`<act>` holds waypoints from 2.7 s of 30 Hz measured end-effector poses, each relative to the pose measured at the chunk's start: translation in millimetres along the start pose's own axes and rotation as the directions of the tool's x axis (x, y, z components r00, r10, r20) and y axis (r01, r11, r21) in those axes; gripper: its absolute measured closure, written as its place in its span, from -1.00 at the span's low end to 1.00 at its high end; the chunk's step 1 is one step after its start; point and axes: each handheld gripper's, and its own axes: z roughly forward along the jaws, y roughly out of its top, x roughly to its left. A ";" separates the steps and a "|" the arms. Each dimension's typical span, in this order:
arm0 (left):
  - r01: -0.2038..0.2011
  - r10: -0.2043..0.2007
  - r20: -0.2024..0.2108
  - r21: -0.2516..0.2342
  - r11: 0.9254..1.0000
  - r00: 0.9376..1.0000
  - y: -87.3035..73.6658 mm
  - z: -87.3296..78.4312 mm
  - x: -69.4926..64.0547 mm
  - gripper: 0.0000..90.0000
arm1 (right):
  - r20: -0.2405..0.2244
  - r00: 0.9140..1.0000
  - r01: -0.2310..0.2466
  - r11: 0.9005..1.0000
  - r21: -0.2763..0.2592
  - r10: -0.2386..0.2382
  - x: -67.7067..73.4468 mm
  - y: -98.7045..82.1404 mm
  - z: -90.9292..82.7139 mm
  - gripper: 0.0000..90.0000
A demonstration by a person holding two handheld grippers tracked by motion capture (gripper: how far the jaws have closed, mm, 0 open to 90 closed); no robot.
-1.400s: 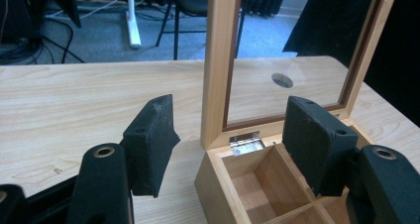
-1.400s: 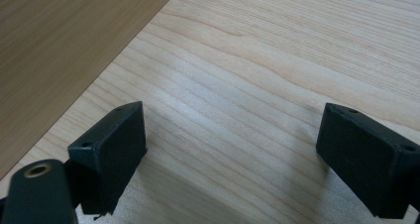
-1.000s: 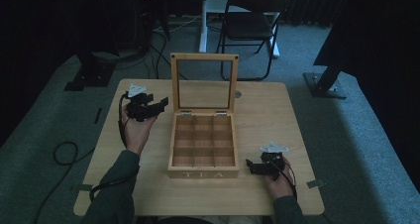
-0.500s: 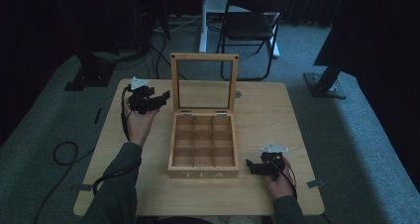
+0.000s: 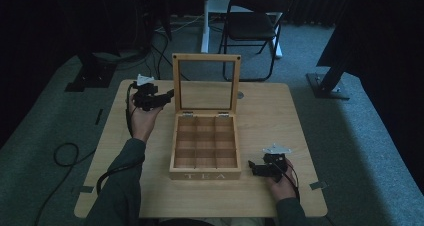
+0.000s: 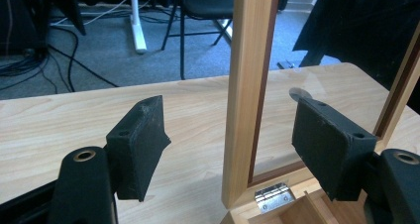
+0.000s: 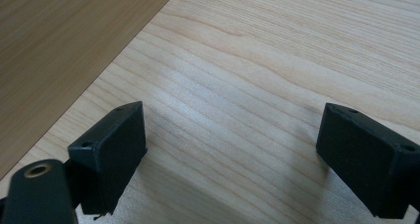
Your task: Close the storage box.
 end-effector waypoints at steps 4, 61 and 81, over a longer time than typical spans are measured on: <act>0.001 -0.001 0.036 0.004 1.000 0.999 -0.1 5.5 -0.3 -0.40 | 0.000 1.000 0.000 1.000 0.000 0.000 0.0 0.0 0.0 -0.74; -0.014 0.018 0.163 -0.021 1.000 0.987 37.5 33.0 -21.8 -0.20 | 0.000 1.000 0.001 1.000 0.001 -0.001 0.0 0.0 -0.1 -0.75; -0.048 0.060 0.193 -0.066 0.997 0.979 6.2 -14.0 -41.5 -0.31 | -0.004 1.000 0.004 1.000 -0.001 -0.004 1.8 0.2 0.2 -0.74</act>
